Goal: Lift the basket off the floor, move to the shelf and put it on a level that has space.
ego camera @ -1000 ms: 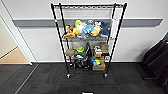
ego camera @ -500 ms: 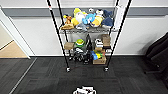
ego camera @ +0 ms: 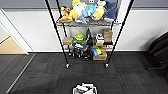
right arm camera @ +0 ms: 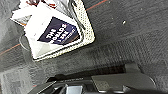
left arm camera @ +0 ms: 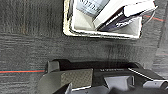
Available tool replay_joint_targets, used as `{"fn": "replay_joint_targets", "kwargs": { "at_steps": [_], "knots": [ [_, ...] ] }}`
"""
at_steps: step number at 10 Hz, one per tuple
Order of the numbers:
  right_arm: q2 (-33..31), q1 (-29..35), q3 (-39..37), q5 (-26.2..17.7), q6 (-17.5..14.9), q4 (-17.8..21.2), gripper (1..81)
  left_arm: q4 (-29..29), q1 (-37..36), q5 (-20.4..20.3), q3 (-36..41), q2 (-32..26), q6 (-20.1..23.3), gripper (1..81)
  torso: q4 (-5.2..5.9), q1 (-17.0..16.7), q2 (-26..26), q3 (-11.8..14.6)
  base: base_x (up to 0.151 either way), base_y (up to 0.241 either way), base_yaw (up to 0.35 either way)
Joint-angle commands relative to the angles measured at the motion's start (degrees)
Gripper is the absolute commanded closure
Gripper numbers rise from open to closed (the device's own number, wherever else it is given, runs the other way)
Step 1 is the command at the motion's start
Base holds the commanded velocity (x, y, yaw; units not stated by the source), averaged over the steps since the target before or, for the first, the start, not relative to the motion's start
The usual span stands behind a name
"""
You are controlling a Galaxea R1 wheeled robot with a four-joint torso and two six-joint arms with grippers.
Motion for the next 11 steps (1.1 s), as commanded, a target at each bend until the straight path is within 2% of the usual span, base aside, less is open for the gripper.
{"fn": "replay_joint_targets", "kwargs": {
  "at_steps": [1,5,6,8,9,11],
  "knots": [
    [0.50,6.37,-1.36,-5.14,0.04,1.43,1.0,-1.69,-6.12,4.33,-0.07,-1.33,0.04,1.0,0.00,3.47,-5.40,0.05,0.000,0.000,0.000],
    [3.40,9.19,-4.45,-7.60,0.04,1.69,1.0,-2.49,-7.45,4.50,-1.65,-1.33,0.04,1.0,0.00,8.57,-13.42,-0.11,0.000,0.000,0.000],
    [3.40,9.45,-4.53,-7.60,0.04,2.04,1.0,-2.57,-7.97,5.99,-2.61,-1.33,0.04,1.0,0.00,9.83,-15.43,-0.11,0.000,0.000,0.000],
    [3.40,10.59,-4.63,-7.60,0.04,2.13,1.0,-3.01,-9.20,6.34,-2.79,-1.50,0.04,1.0,0.00,12.09,-19.02,-5.63,0.000,0.000,0.000],
    [3.40,11.38,-4.62,-7.69,0.04,2.47,1.0,-3.18,-9.73,6.35,-2.79,-1.68,0.04,1.0,0.00,13.05,-20.55,-6.42,0.000,0.000,0.000],
    [3.58,12.71,-4.62,-7.69,0.04,2.57,1.0,-3.89,-10.78,7.84,-2.79,-1.94,0.04,1.0,0.00,15.21,-23.98,-9.61,0.000,0.000,0.000]
  ]
}}
